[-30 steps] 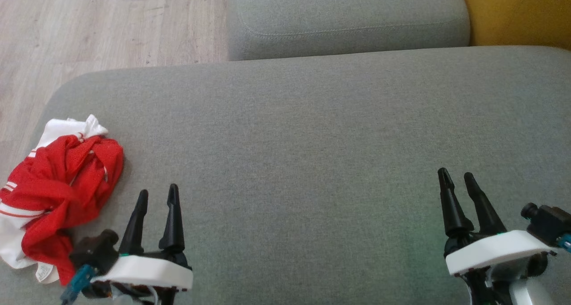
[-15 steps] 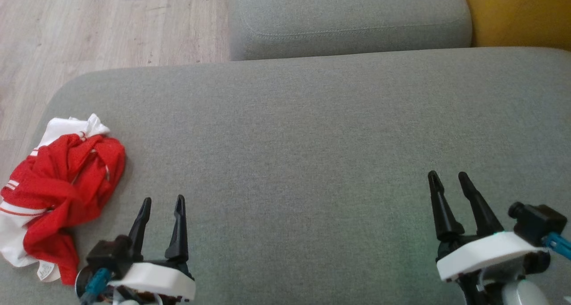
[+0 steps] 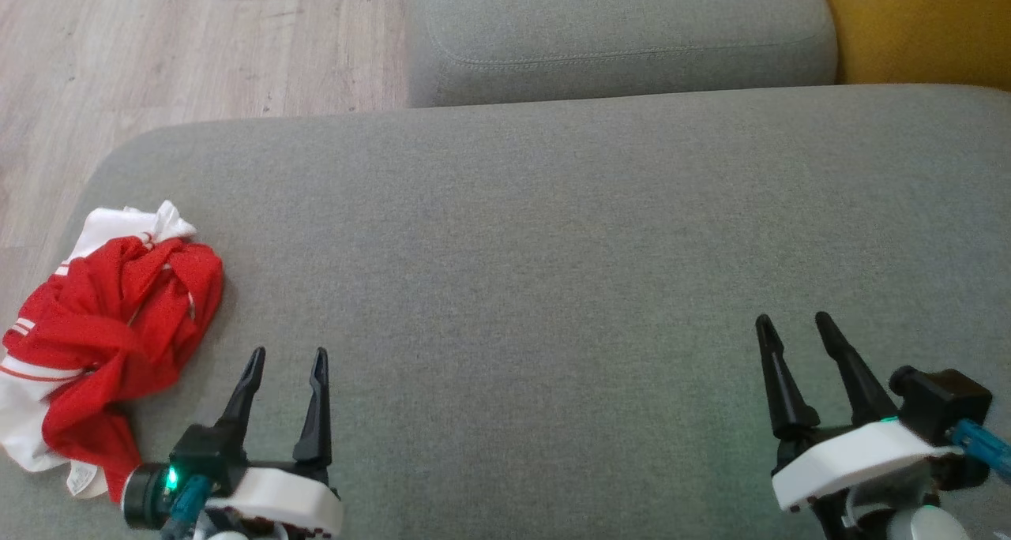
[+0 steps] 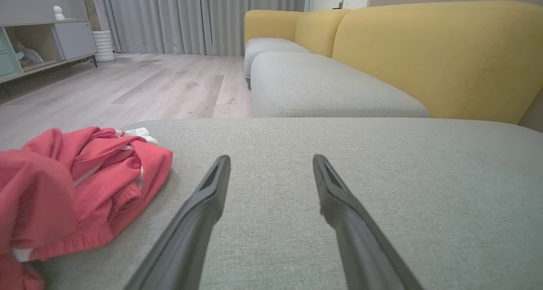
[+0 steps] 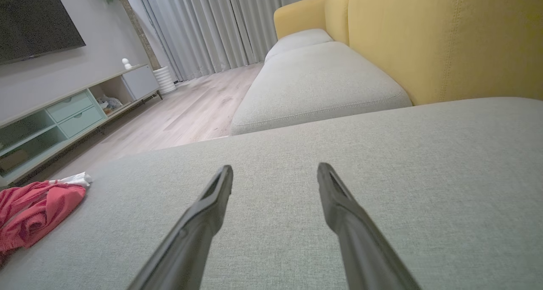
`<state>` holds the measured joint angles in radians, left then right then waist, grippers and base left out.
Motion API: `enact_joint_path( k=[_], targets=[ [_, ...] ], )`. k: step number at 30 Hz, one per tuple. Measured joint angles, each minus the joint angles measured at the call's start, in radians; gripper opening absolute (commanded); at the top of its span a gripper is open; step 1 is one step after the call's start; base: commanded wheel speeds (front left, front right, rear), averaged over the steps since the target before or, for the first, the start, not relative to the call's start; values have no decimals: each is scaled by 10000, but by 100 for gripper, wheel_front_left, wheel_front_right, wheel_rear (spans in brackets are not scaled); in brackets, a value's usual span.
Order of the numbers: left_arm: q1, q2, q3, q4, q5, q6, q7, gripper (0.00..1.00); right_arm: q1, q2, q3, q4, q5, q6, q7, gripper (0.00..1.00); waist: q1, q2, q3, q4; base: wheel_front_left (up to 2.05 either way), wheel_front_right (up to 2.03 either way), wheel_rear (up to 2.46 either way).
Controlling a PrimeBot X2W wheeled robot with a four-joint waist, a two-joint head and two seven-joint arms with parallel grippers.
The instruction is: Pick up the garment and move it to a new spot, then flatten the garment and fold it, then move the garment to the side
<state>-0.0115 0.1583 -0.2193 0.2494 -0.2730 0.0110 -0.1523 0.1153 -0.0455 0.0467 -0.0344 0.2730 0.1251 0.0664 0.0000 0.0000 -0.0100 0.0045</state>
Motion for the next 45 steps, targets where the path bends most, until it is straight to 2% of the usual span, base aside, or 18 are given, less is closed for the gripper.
enact_joint_path(
  k=[3, 13, 22, 35, 40, 45],
  targets=[
    [4, 88, -2, -35, 291, 159, -4, 100, 14, 4, -105, -84, -171, 0, 0, 100, 0, 0, 7, 7, 0, 0, 0],
    [175, 155, -46, -44, 966, 290, -163, 100, 262, 8, -173, -217, -709, 0, -4, 100, 0, 0, 24, 33, 0, 0, 0],
    [188, 146, -31, -4, 685, 299, -161, 100, 261, 8, -244, -207, -435, 0, -17, 100, 0, 0, 26, 29, 0, 0, 0],
    [188, 146, -35, 69, 610, 353, -157, 100, 261, 10, -234, -213, -654, 0, -13, 100, 0, 0, 56, 57, 0, 0, 0],
    [184, 127, -12, 144, 472, 512, -157, 100, 260, 10, -138, -451, -949, 0, 40, 100, 0, 0, 90, 300, 0, 0, 0],
    [158, 100, 50, 159, 322, 594, -180, 100, 255, 10, 109, -755, -1168, 0, 128, 100, 0, 0, 168, 851, 0, 0, 0]
  ],
)
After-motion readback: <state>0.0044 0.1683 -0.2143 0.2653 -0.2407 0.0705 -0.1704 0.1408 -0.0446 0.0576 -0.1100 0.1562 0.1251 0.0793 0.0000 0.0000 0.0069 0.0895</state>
